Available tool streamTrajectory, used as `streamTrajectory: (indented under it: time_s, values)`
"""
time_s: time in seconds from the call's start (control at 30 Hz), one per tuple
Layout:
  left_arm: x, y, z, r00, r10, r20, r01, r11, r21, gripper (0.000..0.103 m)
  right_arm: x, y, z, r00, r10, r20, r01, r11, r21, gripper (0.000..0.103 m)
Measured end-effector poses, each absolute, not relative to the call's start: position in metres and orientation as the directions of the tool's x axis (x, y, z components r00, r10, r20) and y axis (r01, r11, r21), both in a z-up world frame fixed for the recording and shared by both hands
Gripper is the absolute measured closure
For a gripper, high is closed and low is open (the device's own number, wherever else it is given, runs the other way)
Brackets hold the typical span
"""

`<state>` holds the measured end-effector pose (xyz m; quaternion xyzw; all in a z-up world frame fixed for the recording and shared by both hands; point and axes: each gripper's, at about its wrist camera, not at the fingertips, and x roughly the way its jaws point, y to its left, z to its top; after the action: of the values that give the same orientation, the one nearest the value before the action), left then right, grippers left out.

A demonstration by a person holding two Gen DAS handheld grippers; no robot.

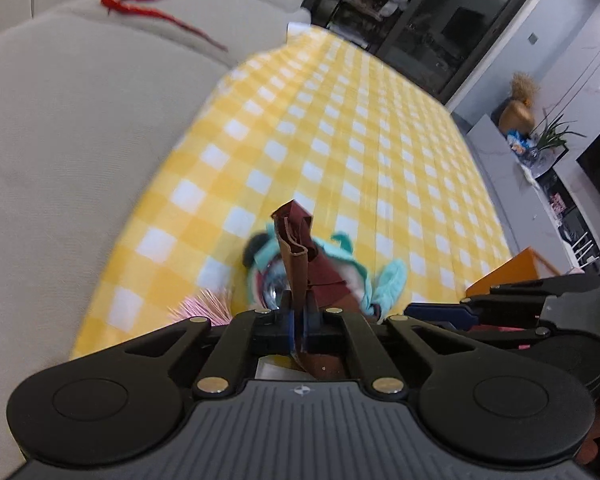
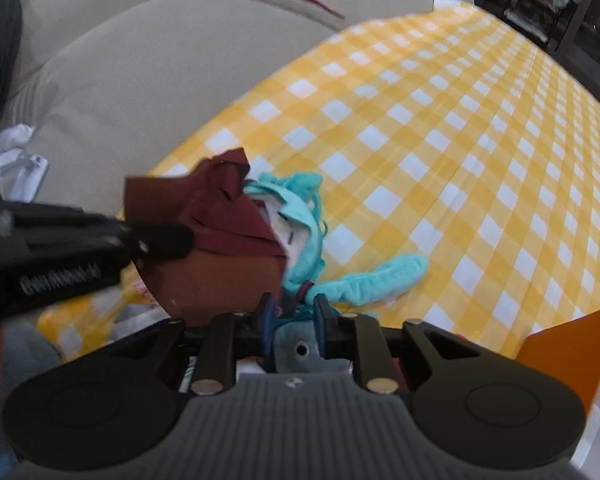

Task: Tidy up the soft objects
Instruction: 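Grasp the white printed packet with the right tool while the left tool lifts the brown fabric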

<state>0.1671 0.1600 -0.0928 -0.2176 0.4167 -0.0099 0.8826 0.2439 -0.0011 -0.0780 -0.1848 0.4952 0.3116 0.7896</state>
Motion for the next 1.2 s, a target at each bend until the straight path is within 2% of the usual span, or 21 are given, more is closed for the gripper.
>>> streamTrajectory:
  time_s: [0.07, 0.13, 0.2, 0.3, 0.37, 0.43, 0.5, 0.67, 0.7, 0.77, 0.87, 0.9, 0.93, 1.0, 1.1, 1.2]
  values:
    - [0.157, 0.165, -0.078, 0.659, -0.173, -0.732, -0.157, 0.920, -0.359, 0.100, 0.232, -0.004, -0.068, 0.314, 0.341, -0.886, -0.693, 0.720, 0.031, 0.078]
    - [0.147, 0.171, -0.066, 0.652, -0.159, -0.741, -0.153, 0.930, -0.334, 0.100, 0.219, -0.005, -0.061, 0.294, 0.373, -0.880, -0.713, 0.699, 0.058, 0.069]
    - [0.137, 0.175, -0.062, 0.624, -0.168, -0.763, -0.149, 0.933, -0.328, 0.100, 0.204, -0.002, -0.061, 0.267, 0.390, -0.881, -0.737, 0.672, 0.074, 0.067]
    - [0.124, 0.179, -0.064, 0.579, -0.176, -0.796, -0.157, 0.934, -0.321, 0.100, 0.187, 0.006, -0.068, 0.229, 0.394, -0.890, -0.778, 0.624, 0.076, 0.051]
    - [0.117, 0.178, -0.069, 0.563, -0.163, -0.810, -0.160, 0.940, -0.300, 0.100, 0.181, 0.013, -0.077, 0.218, 0.374, -0.901, -0.791, 0.608, 0.061, 0.050]
    - [0.113, 0.172, -0.076, 0.536, -0.108, -0.837, -0.164, 0.960, -0.228, 0.100, 0.179, 0.021, -0.085, 0.185, 0.357, -0.915, -0.801, 0.594, 0.070, 0.045]
    - [0.113, 0.169, -0.085, 0.513, -0.098, -0.852, -0.165, 0.964, -0.210, 0.100, 0.178, 0.027, -0.093, 0.180, 0.330, -0.927, -0.810, 0.584, 0.051, 0.042]
    - [0.113, 0.169, -0.095, 0.485, -0.019, -0.874, -0.174, 0.978, -0.118, 0.100, 0.181, 0.039, -0.105, 0.175, 0.295, -0.939, -0.830, 0.557, 0.020, 0.041]
    - [0.111, 0.170, -0.095, 0.487, -0.022, -0.873, -0.174, 0.977, -0.122, 0.100, 0.182, 0.042, -0.107, 0.179, 0.282, -0.943, -0.833, 0.553, 0.008, 0.045]
    - [0.109, 0.172, -0.093, 0.494, -0.024, -0.869, -0.177, 0.976, -0.127, 0.100, 0.183, 0.046, -0.110, 0.181, 0.267, -0.947, -0.840, 0.543, -0.007, 0.045]
    - [0.109, 0.172, -0.088, 0.504, -0.026, -0.863, -0.171, 0.977, -0.130, 0.100, 0.186, 0.046, -0.111, 0.169, 0.278, -0.946, -0.834, 0.552, 0.013, 0.055]
    - [0.108, 0.172, -0.087, 0.508, -0.034, -0.861, -0.169, 0.976, -0.138, 0.100, 0.187, 0.045, -0.109, 0.161, 0.284, -0.945, -0.830, 0.558, 0.026, 0.062]
    - [0.108, 0.172, -0.085, 0.511, -0.035, -0.859, -0.168, 0.976, -0.141, 0.100, 0.188, 0.045, -0.107, 0.154, 0.291, -0.944, -0.829, 0.558, 0.036, 0.076]
    - [0.107, 0.170, -0.082, 0.518, -0.034, -0.855, -0.168, 0.976, -0.141, 0.100, 0.186, 0.046, -0.102, 0.142, 0.304, -0.942, -0.832, 0.552, 0.052, 0.087]
    - [0.105, 0.168, -0.077, 0.533, -0.035, -0.845, -0.167, 0.975, -0.145, 0.100, 0.182, 0.046, -0.094, 0.167, 0.306, -0.937, -0.832, 0.553, 0.032, 0.095]
    - [0.101, 0.166, -0.068, 0.553, -0.037, -0.832, -0.162, 0.975, -0.151, 0.100, 0.177, 0.040, -0.080, 0.217, 0.327, -0.920, -0.818, 0.575, 0.011, 0.098]
